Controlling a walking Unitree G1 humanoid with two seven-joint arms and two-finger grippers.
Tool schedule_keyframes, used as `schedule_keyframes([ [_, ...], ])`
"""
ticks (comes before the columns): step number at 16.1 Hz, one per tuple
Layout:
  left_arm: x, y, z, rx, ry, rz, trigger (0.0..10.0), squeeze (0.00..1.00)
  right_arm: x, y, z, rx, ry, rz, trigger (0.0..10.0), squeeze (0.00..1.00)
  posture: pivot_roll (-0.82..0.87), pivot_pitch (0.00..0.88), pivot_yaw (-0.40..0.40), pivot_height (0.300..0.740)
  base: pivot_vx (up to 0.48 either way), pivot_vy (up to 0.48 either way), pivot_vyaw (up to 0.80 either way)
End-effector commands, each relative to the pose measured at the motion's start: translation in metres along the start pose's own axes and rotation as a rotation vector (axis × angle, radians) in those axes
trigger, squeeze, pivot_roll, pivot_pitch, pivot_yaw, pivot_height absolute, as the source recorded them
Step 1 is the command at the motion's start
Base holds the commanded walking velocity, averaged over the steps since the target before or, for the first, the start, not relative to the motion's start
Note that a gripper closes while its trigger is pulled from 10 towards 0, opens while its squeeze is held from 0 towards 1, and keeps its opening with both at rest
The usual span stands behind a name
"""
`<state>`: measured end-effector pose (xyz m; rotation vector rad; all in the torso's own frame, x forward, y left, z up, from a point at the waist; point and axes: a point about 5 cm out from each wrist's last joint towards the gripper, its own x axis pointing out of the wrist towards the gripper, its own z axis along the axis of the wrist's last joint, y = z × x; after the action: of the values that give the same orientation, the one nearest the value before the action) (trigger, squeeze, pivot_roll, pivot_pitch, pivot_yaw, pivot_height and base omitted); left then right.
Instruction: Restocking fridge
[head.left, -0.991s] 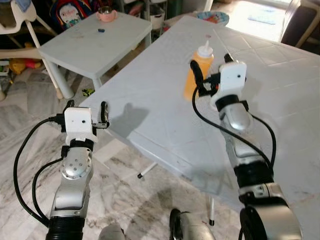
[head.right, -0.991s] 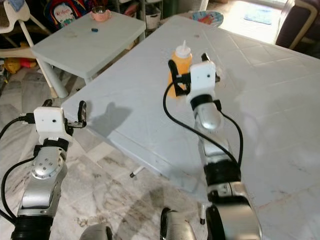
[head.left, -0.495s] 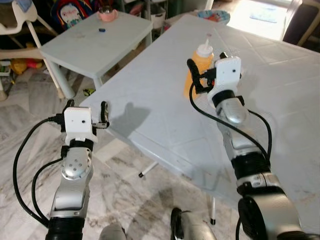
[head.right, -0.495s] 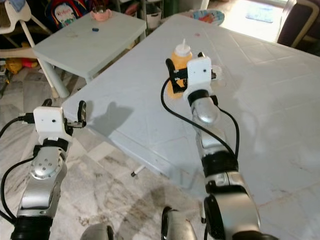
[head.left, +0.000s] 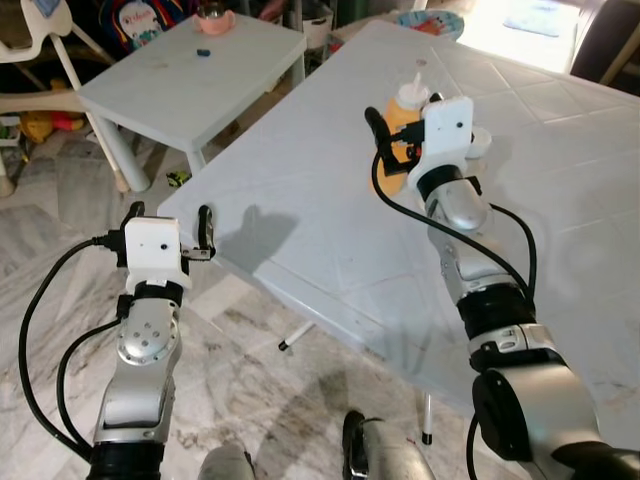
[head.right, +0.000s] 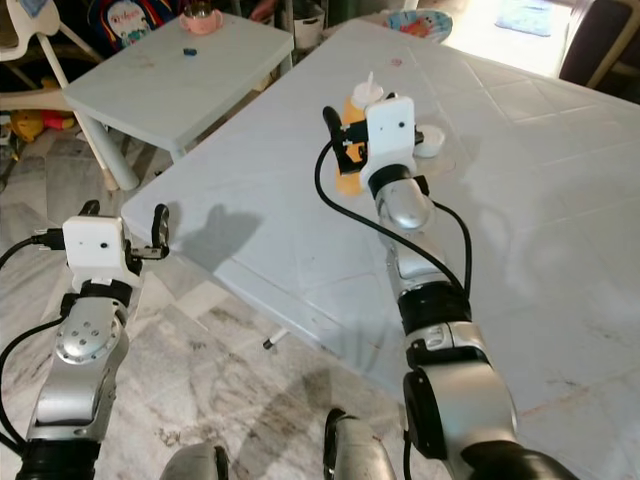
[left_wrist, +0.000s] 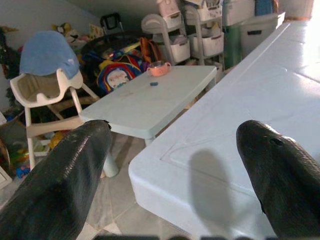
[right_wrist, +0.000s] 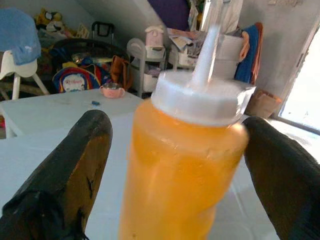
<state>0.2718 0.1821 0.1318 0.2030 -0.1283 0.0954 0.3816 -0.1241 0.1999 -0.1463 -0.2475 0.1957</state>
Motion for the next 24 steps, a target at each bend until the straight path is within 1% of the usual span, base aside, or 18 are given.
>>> schedule_keyframes([
  [1, -0.002, 0.001, 0.001, 0.012, 0.002, -0.001, 10.0, 0.0, 0.005, 0.0, 0.005, 0.011, -0.01, 0.006, 10.0, 0.0, 0.07, 0.171, 0.016, 0.74, 0.0, 0.0, 0.0],
  [2, -0.002, 0.001, 0.001, 0.012, 0.003, -0.001, 10.0, 0.0, 0.005, 0.001, 0.005, 0.012, -0.01, 0.009, 9.7, 0.0, 0.07, 0.173, 0.015, 0.74, 0.0, 0.0, 0.0],
  [3, -0.003, 0.0, 0.001, 0.011, 0.006, -0.001, 10.0, 0.0, 0.006, 0.001, 0.006, 0.012, -0.014, 0.012, 3.3, 0.0, 0.07, 0.174, 0.015, 0.74, 0.0, 0.0, 0.0],
  [4, -0.004, -0.001, 0.001, 0.01, 0.008, -0.005, 10.0, 0.0, 0.006, 0.002, 0.006, 0.013, -0.016, 0.014, 0.0, 0.0, 0.07, 0.174, 0.013, 0.74, 0.0, 0.0, 0.0],
  [8, -0.006, -0.004, -0.001, 0.006, 0.015, -0.008, 10.0, 0.0, 0.006, 0.002, 0.005, 0.0, -0.015, 0.018, 0.0, 0.0, 0.07, 0.171, 0.008, 0.74, 0.0, 0.0, 0.0],
  [9, -0.005, -0.003, -0.001, 0.005, 0.016, -0.006, 10.0, 0.0, 0.007, 0.002, 0.005, -0.009, -0.018, 0.02, 0.2, 0.0, 0.07, 0.169, 0.007, 0.74, 0.0, 0.0, 0.0],
  [12, -0.005, -0.003, -0.001, 0.004, 0.014, -0.004, 10.0, 0.0, 0.007, 0.003, 0.006, -0.017, -0.022, 0.021, 0.0, 0.0, 0.07, 0.166, 0.007, 0.74, 0.0, 0.0, 0.0],
  [14, -0.004, -0.004, 0.0, 0.002, 0.014, -0.005, 10.0, 0.0, 0.006, 0.004, 0.006, -0.036, -0.034, 0.025, 0.3, 0.0, 0.07, 0.16, 0.008, 0.74, 0.0, 0.0, 0.0],
  [16, -0.002, -0.005, -0.001, -0.001, 0.017, -0.004, 10.0, 0.0, 0.005, 0.004, 0.006, -0.037, -0.039, 0.026, 1.1, 0.0, 0.06, 0.154, 0.008, 0.74, 0.0, 0.0, 0.0],
  [17, -0.001, -0.006, -0.002, 0.005, 0.029, 0.008, 10.0, 0.0, 0.004, 0.004, 0.006, -0.038, -0.045, 0.027, 0.8, 0.0, 0.06, 0.152, 0.007, 0.74, 0.0, 0.0, 0.0],
  [18, 0.0, -0.007, -0.003, 0.009, 0.032, 0.013, 10.0, 0.0, 0.004, 0.004, 0.006, -0.038, -0.046, 0.028, 1.0, 0.0, 0.06, 0.151, 0.007, 0.74, 0.0, 0.0, 0.0],
  [19, 0.0, -0.006, -0.003, 0.018, 0.034, 0.024, 10.0, 0.0, 0.003, 0.005, 0.007, -0.037, -0.05, 0.031, 4.5, 0.0, 0.06, 0.152, 0.008, 0.74, 0.0, 0.0, 0.0],
  [20, 0.001, -0.006, -0.003, 0.024, 0.035, 0.037, 10.0, 0.0, 0.003, 0.008, 0.007, -0.032, -0.055, 0.04, 10.0, 0.0, 0.06, 0.153, 0.005, 0.74, 0.0, 0.0, 0.0],
  [22, 0.004, -0.004, -0.001, 0.035, 0.029, 0.062, 10.0, 0.0, 0.0, 0.013, 0.01, -0.011, -0.074, 0.065, 10.0, 0.0, 0.06, 0.163, 0.006, 0.74, 0.0, 0.0, 0.0],
  [23, 0.004, -0.002, 0.0, 0.04, 0.026, 0.077, 10.0, 0.0, -0.004, 0.016, 0.012, 0.01, -0.089, 0.091, 10.0, 0.0, 0.07, 0.163, 0.006, 0.74, 0.0, 0.0, 0.0],
  [24, 0.004, 0.002, 0.001, 0.046, 0.022, 0.086, 10.0, 0.0, -0.014, 0.019, 0.009, 0.027, -0.089, 0.122, 10.0, 0.0, 0.07, 0.158, 0.007, 0.74, 0.0, 0.0, 0.0],
])
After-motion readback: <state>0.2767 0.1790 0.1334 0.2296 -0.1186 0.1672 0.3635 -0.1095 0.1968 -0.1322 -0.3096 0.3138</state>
